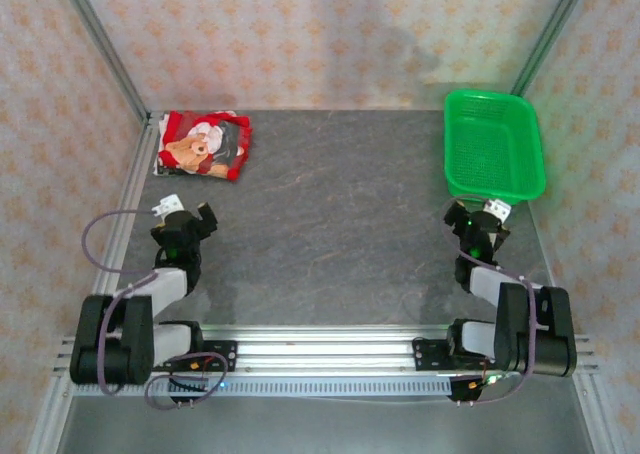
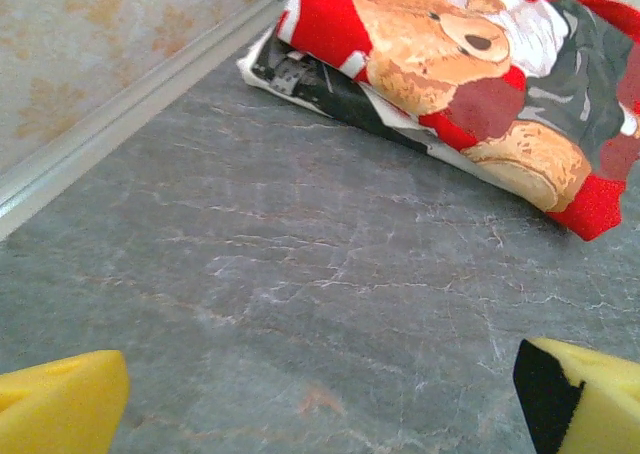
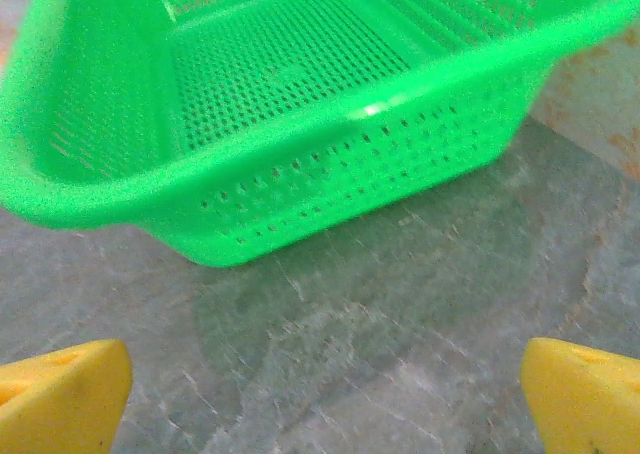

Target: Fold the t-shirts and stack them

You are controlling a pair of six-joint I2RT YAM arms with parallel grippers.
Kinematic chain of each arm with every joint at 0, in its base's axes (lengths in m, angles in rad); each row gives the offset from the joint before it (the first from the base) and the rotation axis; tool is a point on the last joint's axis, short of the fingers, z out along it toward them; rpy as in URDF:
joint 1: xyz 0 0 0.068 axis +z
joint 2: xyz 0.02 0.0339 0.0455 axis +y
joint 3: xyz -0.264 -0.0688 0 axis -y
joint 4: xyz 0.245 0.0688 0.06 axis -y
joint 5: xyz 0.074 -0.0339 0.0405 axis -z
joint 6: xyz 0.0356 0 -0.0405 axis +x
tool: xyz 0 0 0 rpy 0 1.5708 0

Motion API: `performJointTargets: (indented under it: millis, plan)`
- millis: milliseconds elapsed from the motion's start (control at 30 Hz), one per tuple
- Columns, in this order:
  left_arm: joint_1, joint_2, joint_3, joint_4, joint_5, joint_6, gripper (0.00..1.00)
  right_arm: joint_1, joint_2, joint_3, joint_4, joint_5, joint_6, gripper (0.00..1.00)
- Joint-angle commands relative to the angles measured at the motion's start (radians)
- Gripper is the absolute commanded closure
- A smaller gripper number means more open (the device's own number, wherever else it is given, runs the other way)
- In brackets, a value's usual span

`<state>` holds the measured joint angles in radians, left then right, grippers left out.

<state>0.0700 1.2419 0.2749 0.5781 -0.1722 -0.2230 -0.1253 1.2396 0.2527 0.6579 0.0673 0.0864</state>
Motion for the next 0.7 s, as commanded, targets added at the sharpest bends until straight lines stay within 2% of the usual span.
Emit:
performJointTargets:
  millis: [0,33,100,133,167,200,233,267,300,333,367,433,500,567,667]
  plan:
    - [-0.030,0.135,0.086,0.173,0.018,0.100,0.00,0.003,-0.027,-0.025,0.160,-0.016,-0.048,0.01]
    - [-0.060,0.141,0.108,0.133,0.019,0.133,0.00,0.004,-0.045,-0.038,0.160,-0.023,-0.041,0.01]
    - [-0.084,0.216,0.066,0.279,0.024,0.168,0.00,0.005,-0.028,-0.083,0.278,-0.064,0.018,0.01]
    - [-0.090,0.262,0.062,0.354,0.011,0.180,0.00,0.009,0.029,-0.084,0.346,-0.104,0.023,0.01]
    - [-0.091,0.260,0.097,0.281,0.023,0.185,0.00,0.029,0.092,-0.070,0.386,-0.090,-0.004,0.01]
    - [-0.094,0.237,0.134,0.168,0.037,0.182,0.00,0.050,0.167,-0.039,0.399,-0.025,-0.003,0.01]
    - [-0.096,0.260,0.108,0.260,0.038,0.194,0.00,0.059,0.232,-0.013,0.428,-0.034,-0.021,0.01]
    - [-0.095,0.252,0.115,0.230,0.032,0.186,0.00,0.103,0.298,0.014,0.445,-0.046,-0.082,0.01]
    - [-0.096,0.243,0.126,0.195,0.025,0.182,0.00,0.127,0.334,0.046,0.437,-0.005,-0.098,0.01]
    - [-0.095,0.257,0.113,0.244,0.026,0.188,0.00,0.128,0.310,0.106,0.266,0.016,-0.089,0.01]
    - [-0.096,0.243,0.126,0.194,0.026,0.182,0.00,0.130,0.274,0.151,0.129,0.027,-0.082,0.01]
    - [-0.096,0.247,0.124,0.208,0.025,0.186,0.00,0.134,0.325,0.099,0.329,0.030,-0.091,0.01]
    - [-0.097,0.250,0.123,0.211,0.023,0.187,0.00,0.134,0.278,0.125,0.197,0.049,-0.079,0.01]
    - [-0.096,0.250,0.123,0.213,0.023,0.186,0.00,0.142,0.306,0.099,0.302,0.075,-0.086,0.01]
    - [-0.097,0.246,0.126,0.200,0.023,0.185,0.00,0.147,0.287,0.091,0.278,0.123,-0.070,0.01]
